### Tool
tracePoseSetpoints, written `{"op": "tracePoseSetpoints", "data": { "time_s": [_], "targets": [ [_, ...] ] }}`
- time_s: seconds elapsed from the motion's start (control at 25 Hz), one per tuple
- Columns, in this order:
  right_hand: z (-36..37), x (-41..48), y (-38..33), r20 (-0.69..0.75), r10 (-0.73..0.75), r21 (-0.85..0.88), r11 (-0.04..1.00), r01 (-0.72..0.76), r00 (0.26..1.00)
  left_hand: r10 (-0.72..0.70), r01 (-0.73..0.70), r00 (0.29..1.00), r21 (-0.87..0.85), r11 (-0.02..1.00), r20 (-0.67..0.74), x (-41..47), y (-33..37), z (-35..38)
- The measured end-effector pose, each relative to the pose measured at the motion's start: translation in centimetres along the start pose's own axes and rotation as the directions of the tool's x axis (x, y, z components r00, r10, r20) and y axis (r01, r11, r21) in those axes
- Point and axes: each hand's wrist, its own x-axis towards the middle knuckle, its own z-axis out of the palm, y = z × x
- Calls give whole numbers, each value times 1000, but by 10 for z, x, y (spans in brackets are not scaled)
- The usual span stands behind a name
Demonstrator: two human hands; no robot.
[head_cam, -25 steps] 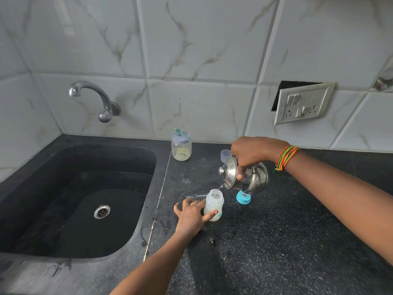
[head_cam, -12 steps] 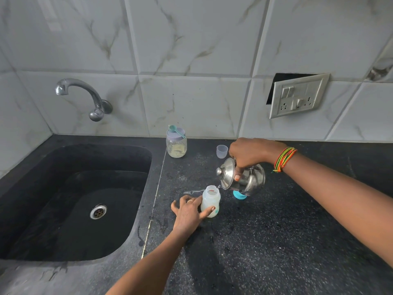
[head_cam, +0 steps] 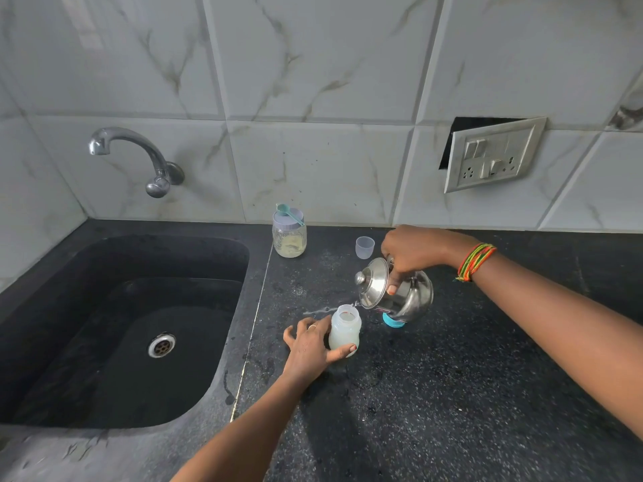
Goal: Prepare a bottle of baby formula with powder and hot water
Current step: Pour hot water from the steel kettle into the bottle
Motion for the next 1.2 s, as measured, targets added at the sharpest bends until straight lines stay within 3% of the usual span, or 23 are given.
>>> {"op": "tracePoseSetpoints", "data": {
  "time_s": [0.12,0.24,0.44,0.64,0.88,1.0,1.12,1.2],
  "targets": [
    [12,-4,15,-29,25,104,994,-22,999,29,-28,999,-94,995,14,3,4,-1],
    [26,-8,36,-90,101,394,917,-58,991,43,-45,999,-130,990,-16,7,7,-1],
    [49,-5,85,-157,333,817,573,-67,930,60,-62,998,-85,994,-36,17,4,-3],
    [77,23,119,-199,614,915,396,-81,764,38,-41,999,-77,996,-36,31,-1,-2],
    [103,70,132,-183,855,972,230,-39,485,51,-51,999,-38,998,-10,47,-1,-6],
    [112,89,136,-165,881,968,231,-99,444,77,-77,997,10,997,-2,52,-3,-4],
    [121,103,139,-109,916,983,157,-95,385,102,-103,995,48,994,15,54,-4,-3],
    [126,107,138,-110,916,984,155,-85,386,117,-119,993,58,991,24,55,-4,-5]
  ]
}}
